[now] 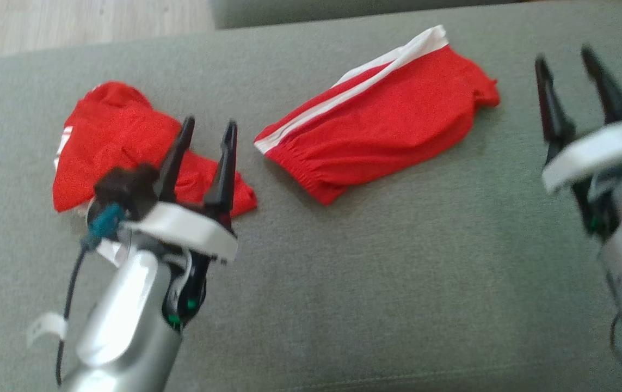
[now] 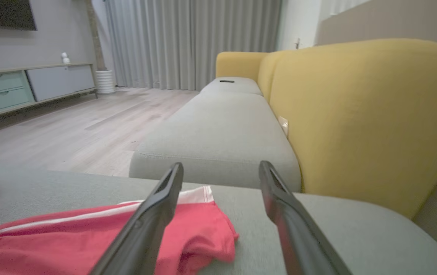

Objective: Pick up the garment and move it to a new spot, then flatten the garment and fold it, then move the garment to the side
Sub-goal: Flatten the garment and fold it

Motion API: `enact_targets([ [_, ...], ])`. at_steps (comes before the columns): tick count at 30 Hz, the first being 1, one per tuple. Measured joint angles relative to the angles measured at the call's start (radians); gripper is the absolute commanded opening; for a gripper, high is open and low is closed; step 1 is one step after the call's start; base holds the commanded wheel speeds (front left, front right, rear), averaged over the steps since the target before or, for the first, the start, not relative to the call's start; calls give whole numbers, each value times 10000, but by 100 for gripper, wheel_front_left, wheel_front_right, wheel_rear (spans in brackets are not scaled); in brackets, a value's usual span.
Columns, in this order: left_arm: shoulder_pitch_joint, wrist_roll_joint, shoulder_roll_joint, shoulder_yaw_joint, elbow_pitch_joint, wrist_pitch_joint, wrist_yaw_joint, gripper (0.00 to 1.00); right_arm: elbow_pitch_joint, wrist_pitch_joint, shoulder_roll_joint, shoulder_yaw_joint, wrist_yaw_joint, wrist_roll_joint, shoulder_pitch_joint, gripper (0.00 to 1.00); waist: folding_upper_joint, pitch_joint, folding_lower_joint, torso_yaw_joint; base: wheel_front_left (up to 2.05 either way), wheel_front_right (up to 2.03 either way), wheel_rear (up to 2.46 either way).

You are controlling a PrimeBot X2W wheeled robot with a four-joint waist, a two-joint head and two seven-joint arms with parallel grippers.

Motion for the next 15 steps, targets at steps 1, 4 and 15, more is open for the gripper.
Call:
enact_targets([
  [1,211,111,-29,98,-52,0,-8,100,-230,-2,115,-305,0,-121,419,100,0,-94,0,-60,0,0,0],
  [4,706,610,-44,194,-113,0,-81,100,-832,0,435,-989,0,-673,1577,100,0,-341,0,-223,0,0,0],
  [15,2150,1076,-537,1126,-159,0,-445,100,-2416,368,1593,-2568,0,-1952,3783,100,0,-795,1,-491,0,0,0],
])
